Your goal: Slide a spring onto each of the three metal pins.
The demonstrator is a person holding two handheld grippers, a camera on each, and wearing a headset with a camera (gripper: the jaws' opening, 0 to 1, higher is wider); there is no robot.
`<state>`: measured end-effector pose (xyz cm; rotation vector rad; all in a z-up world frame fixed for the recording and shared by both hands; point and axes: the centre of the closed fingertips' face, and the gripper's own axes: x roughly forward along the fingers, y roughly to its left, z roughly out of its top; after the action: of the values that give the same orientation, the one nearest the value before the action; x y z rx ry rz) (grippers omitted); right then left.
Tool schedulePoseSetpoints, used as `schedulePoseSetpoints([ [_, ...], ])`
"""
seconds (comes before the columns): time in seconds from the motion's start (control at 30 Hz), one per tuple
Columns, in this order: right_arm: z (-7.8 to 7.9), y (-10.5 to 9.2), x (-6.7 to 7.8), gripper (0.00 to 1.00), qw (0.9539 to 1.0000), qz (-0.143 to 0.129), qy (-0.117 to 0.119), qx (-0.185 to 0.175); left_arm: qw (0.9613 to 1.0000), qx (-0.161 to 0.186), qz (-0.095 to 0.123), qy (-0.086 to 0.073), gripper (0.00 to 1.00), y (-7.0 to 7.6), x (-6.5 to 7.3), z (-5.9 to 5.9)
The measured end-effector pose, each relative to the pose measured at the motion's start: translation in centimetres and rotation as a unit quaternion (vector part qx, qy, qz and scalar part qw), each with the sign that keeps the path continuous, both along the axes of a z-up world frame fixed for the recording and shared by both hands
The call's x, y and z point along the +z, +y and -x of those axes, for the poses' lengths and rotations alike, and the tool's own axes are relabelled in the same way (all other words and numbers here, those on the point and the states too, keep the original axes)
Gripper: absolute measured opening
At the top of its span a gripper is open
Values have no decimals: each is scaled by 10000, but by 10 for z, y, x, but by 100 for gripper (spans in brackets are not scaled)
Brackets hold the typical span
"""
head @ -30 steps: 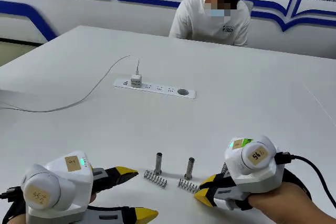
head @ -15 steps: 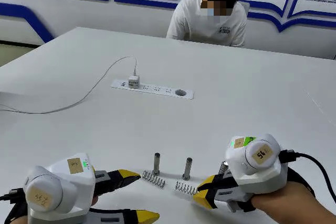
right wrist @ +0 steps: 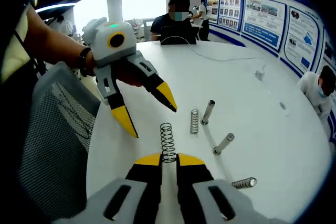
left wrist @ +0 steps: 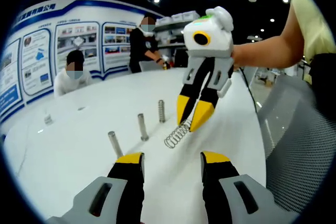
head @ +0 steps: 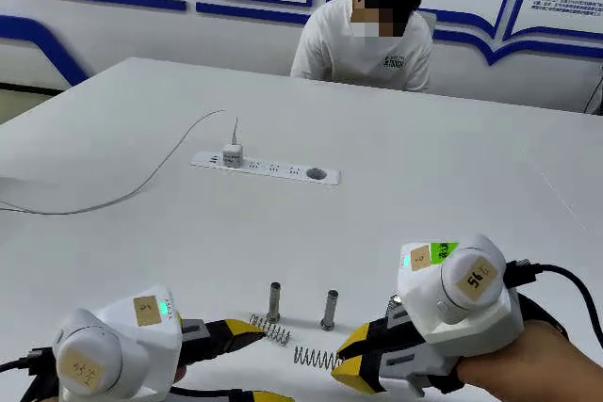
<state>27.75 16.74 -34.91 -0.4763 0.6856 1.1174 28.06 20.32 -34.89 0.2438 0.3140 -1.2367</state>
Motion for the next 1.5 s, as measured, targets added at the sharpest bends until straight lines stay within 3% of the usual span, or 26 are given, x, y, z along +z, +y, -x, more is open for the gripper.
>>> schedulePoseSetpoints([
  [0.33,14,6,3,11,9990,120,77,413,9997,-210,-9,-151,35,-5,4,8],
  [0.83,22,10,7,11,9975,236,96,661,9973,-556,-81,-467,13,-13,6,19],
  [1.03,23,11,15,11,9974,214,46,689,9974,-546,-72,-468,12,-13,6,18],
  [1.27,22,21,34,11,9973,3,-136,717,9975,-536,-79,-461,11,-13,6,17],
  [1.5,20,30,43,11,9969,-156,-252,733,9975,-529,-53,-455,11,-15,7,18],
])
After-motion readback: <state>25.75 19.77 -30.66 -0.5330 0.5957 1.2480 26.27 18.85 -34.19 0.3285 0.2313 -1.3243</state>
